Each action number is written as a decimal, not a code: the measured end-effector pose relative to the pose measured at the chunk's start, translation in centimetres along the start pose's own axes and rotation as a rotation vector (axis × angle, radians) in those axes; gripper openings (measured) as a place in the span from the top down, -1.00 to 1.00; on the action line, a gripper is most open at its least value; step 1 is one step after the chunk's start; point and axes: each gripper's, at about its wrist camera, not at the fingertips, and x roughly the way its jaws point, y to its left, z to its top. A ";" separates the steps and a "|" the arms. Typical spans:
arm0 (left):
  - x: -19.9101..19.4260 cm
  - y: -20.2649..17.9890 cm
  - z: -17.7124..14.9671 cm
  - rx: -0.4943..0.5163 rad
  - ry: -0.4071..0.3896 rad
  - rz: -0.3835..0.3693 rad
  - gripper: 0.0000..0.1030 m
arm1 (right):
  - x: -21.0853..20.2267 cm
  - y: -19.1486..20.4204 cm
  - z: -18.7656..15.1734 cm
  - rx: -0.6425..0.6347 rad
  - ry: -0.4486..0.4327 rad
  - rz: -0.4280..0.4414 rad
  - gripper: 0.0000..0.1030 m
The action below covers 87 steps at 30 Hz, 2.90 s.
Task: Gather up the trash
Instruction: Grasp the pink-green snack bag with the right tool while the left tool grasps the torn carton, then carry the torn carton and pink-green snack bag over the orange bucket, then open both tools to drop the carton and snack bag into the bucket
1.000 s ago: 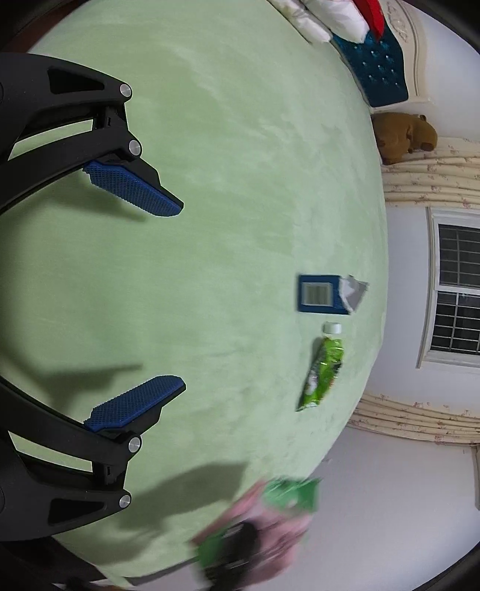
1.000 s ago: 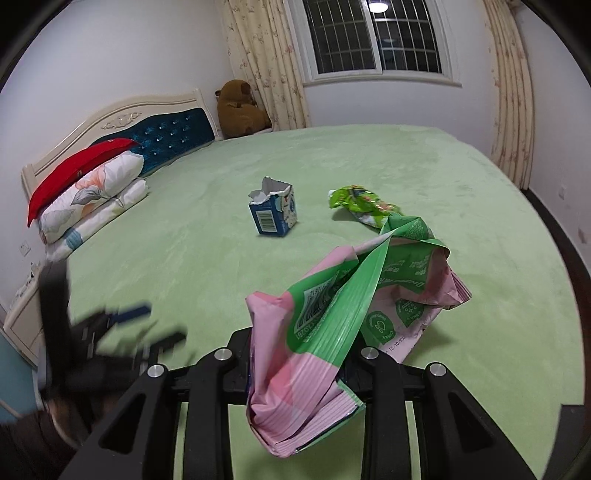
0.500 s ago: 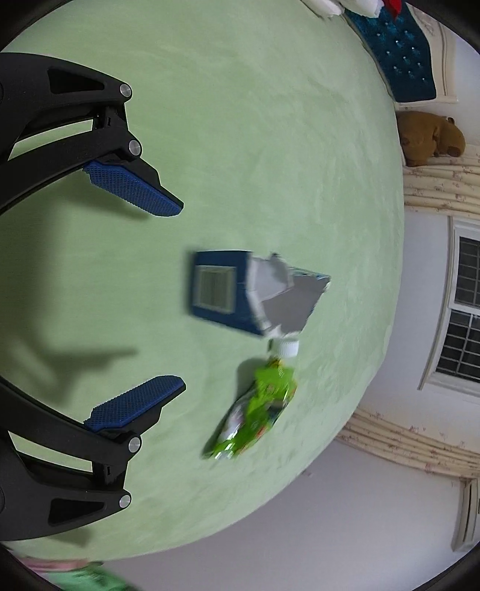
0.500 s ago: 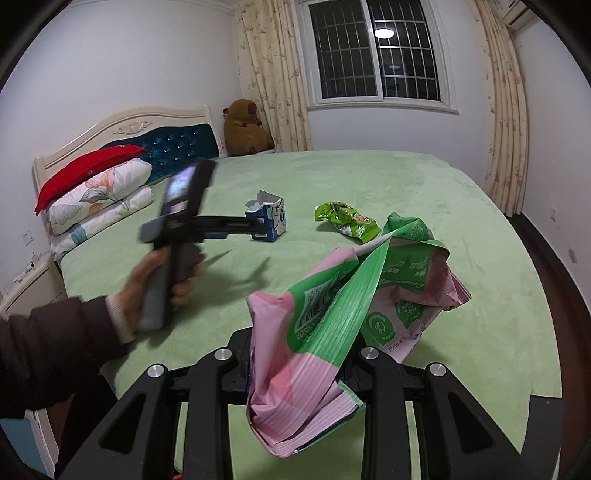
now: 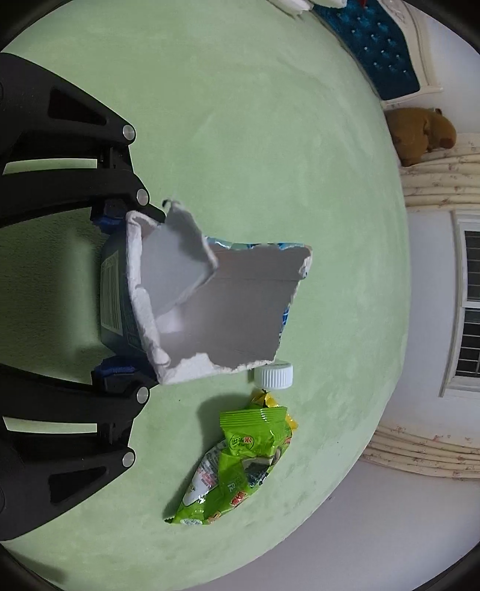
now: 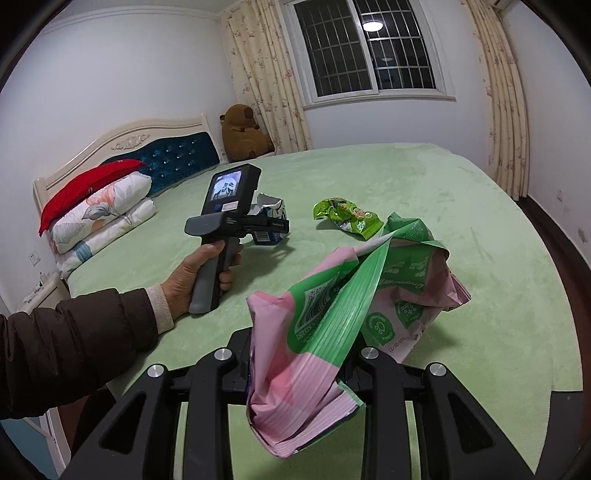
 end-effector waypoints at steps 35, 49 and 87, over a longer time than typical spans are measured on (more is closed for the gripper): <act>-27.5 -4.4 -21.6 0.128 -0.065 -0.166 0.07 | -12.6 7.7 -5.9 -0.091 0.063 0.142 0.43; -29.8 -3.0 -32.2 0.187 0.113 -0.158 0.07 | -16.3 13.1 -13.4 -0.215 0.249 0.324 0.43; -13.0 -3.0 -40.9 0.210 0.762 -0.149 -0.53 | 1.3 10.1 -24.0 0.123 0.824 0.386 -0.23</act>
